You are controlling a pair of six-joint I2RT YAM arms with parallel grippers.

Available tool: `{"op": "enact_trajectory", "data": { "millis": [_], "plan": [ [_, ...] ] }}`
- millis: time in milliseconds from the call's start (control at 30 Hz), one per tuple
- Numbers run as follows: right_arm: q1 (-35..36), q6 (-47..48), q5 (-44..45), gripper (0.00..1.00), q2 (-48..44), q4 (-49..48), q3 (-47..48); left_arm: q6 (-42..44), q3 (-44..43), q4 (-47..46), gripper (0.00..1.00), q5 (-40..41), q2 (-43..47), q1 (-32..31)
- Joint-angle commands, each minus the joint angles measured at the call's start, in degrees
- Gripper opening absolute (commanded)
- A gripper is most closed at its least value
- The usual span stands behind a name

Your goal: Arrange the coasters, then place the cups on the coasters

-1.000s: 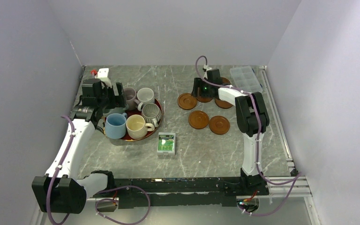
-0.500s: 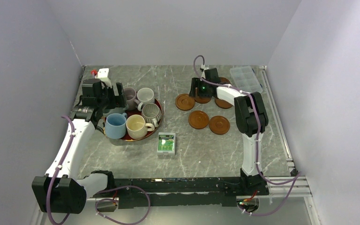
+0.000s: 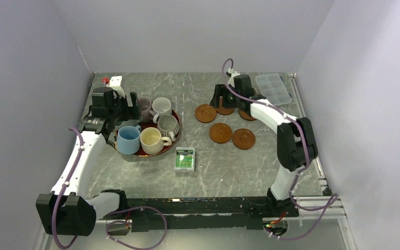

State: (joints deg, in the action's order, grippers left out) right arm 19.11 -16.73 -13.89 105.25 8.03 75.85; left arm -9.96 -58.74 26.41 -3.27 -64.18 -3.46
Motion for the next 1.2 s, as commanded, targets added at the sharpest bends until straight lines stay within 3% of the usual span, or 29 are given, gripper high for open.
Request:
{"op": "enact_trajectory", "data": {
  "millis": [0, 467, 1167],
  "plan": [
    [0.9, -4.4, -5.2, 0.79, -5.1, -6.5, -9.1, -0.6, -2.0, -0.8, 0.94, -2.1, -0.6, -0.3],
    [2.9, -6.6, -8.1, 0.77, -6.6, -11.0, -21.7, -0.4, -2.1, -0.7, 0.94, -1.5, -2.0, -0.2],
    [6.9, -11.0, -9.6, 0.75, -3.5, -16.4, -26.4, -0.5, -2.4, -0.1, 0.94, -1.3, -3.0, -0.2]
  ]
}}
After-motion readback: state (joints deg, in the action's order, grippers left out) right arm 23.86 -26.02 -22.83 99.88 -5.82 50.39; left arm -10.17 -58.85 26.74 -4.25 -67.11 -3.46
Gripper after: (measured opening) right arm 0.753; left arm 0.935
